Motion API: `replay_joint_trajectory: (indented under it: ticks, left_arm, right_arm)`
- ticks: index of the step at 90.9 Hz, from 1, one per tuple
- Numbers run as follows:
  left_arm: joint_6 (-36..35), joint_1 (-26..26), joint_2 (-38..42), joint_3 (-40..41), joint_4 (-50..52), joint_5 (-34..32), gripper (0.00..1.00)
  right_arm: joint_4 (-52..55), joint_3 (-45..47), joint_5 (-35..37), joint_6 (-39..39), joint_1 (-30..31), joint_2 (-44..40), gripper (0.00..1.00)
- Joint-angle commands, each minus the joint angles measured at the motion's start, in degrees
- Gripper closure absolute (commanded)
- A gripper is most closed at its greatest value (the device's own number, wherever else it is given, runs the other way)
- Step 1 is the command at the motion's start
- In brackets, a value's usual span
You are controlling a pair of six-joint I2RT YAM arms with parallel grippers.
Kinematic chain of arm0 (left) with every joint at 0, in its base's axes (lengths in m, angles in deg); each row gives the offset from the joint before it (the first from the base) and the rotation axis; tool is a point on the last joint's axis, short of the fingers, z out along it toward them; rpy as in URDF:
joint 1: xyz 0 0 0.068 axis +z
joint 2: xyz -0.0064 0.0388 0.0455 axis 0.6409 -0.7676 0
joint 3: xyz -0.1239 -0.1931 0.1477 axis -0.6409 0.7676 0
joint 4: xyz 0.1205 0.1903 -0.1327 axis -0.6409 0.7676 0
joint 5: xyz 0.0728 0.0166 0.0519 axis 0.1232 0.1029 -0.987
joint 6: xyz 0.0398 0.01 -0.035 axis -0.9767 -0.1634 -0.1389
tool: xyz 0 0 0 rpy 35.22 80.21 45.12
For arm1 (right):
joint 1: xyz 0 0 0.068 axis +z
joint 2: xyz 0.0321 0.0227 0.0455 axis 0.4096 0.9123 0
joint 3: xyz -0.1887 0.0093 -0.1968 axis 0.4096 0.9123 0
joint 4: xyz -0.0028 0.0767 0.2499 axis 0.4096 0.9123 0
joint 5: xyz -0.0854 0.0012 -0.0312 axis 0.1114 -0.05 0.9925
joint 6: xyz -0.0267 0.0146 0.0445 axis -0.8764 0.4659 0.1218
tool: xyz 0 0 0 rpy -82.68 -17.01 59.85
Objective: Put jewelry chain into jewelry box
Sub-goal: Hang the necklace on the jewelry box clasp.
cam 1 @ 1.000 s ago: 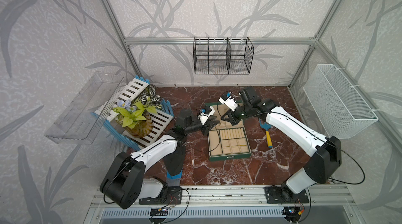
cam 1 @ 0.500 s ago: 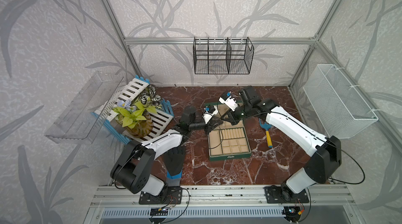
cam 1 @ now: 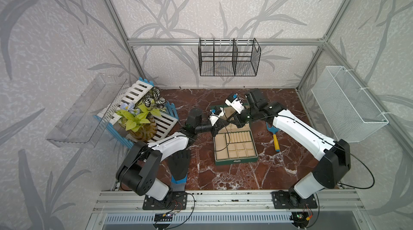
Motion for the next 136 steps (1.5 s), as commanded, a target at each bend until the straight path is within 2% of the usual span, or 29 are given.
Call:
replay_joint_trajectory:
  ticks: [1, 25, 50, 88, 136]
  left_arm:
    - [1.95, 0.78, 1.24, 1.68, -0.74, -5.55, 1.0]
    - [5.41, 1.33, 1.55, 0.86, 2.47, -13.83, 1.0]
    - [9.11, 1.56, -0.76, -1.88, 4.02, -17.91, 1.0]
    - [10.98, 1.61, -4.21, -5.54, 3.2, -18.8, 1.0]
    - [12.06, 1.54, -6.1, -7.45, 3.3, -19.12, 1.0]
  right_arm:
    - [-4.94, 1.22, 4.96, 2.08, 0.22, 1.11, 1.0]
    - [-14.53, 3.29, 10.66, 6.26, 0.19, 4.39, 1.0]
    - [-22.06, 4.8, 15.27, 11.17, 0.19, 7.42, 1.0]
    - [-21.76, 5.38, 21.13, 11.87, 0.21, 8.15, 1.0]
    - [-22.45, 5.83, 22.58, 12.89, 0.19, 7.81, 1.0]
